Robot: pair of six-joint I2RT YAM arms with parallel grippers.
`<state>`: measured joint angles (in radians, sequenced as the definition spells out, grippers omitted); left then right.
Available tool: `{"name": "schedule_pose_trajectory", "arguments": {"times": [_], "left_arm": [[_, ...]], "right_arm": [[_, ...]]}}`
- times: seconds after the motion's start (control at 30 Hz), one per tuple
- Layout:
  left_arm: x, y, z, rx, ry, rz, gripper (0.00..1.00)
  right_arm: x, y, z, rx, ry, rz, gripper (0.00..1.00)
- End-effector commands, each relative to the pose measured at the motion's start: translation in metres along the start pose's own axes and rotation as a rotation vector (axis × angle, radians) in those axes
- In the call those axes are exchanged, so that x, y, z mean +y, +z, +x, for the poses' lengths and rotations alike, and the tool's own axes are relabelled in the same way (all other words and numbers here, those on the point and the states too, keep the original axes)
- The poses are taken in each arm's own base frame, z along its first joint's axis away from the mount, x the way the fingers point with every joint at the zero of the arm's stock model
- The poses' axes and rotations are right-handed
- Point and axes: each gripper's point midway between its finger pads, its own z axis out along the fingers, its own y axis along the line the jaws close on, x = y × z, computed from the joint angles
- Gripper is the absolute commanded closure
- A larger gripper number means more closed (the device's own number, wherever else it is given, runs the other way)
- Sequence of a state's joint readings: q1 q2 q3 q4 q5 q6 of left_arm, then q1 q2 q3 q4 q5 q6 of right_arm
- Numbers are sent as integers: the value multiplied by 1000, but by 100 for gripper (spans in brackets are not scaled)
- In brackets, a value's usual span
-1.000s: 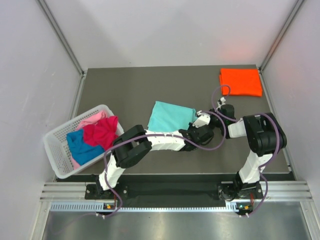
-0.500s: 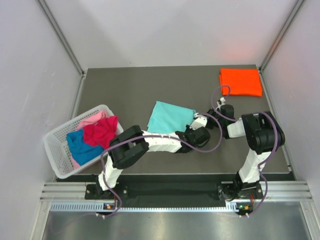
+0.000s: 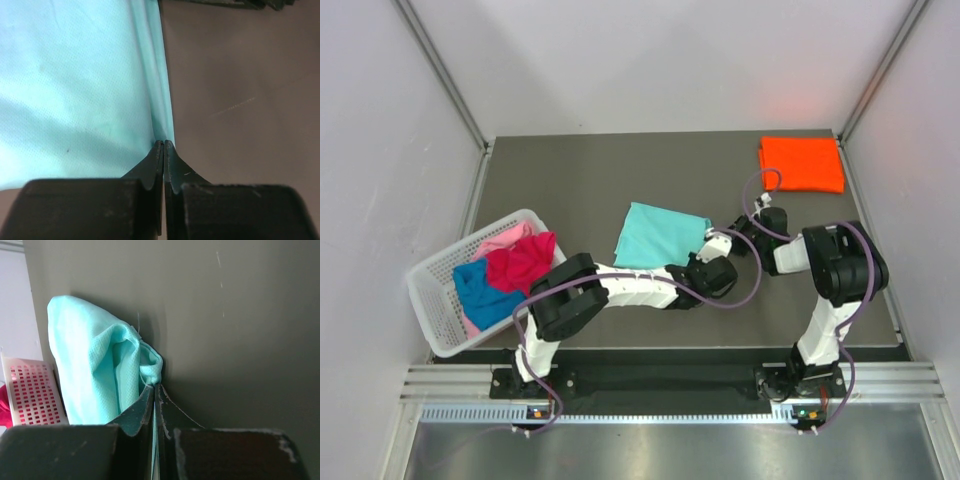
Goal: Fold and stack the t-shirts
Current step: Fold the tshirt
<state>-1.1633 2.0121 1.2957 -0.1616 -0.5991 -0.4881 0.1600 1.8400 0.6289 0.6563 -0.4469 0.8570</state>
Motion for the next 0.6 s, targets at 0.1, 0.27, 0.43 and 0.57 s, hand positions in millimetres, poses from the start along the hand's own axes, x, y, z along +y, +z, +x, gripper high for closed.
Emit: {"name": "schedule_pose_trajectory", "arguments": {"times": [0.1,0.27,0.43,0.57], "left_arm": [[-8,-21,-10,-31,-33,39,100],[-4,-20,-10,-34,-37,16,100],[-6,-25,-35,-71,-45,-11,85],[-22,-23,-63,-111,-49,11,85]], "right_arm": [[-8,9,-18,-48,-18,37,100],[-5,9,-21,-47,-26,28,100],[-3,6,-13,-44,-12,10,100],[-7,5,-7,-37,0,11,100]]}}
